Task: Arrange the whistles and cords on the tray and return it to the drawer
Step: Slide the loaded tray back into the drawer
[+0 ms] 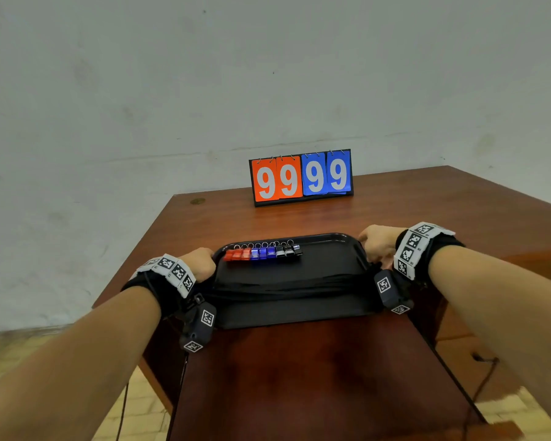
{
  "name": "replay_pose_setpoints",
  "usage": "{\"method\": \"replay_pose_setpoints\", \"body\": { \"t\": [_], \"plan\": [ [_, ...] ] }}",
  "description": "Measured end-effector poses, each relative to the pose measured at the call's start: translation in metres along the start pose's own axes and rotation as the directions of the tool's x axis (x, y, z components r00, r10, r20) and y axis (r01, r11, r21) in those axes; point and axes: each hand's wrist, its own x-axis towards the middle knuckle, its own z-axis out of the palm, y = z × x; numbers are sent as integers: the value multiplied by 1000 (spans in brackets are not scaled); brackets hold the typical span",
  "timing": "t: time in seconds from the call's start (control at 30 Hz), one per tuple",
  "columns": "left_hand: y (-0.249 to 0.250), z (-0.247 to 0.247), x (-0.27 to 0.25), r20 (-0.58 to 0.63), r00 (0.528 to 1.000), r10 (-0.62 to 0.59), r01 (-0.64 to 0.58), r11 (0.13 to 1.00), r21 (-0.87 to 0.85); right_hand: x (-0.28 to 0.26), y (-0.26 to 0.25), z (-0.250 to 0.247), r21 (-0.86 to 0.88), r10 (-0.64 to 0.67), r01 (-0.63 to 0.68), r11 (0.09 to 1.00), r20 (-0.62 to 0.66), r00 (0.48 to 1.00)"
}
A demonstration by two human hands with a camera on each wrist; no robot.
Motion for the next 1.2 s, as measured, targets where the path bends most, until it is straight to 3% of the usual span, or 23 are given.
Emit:
{"method": "replay_pose_setpoints", "body": {
  "t": [0.57, 1.2],
  "plan": [
    [-16, 15, -117, 71, 997, -18, 20, 999, -27, -123, 22, 24, -22, 32, -32, 999, 29, 999],
    [-44, 65, -125, 192, 980, -60, 69, 997, -43, -120, 47, 72, 80, 97, -106, 991, 105, 990]
  ]
}}
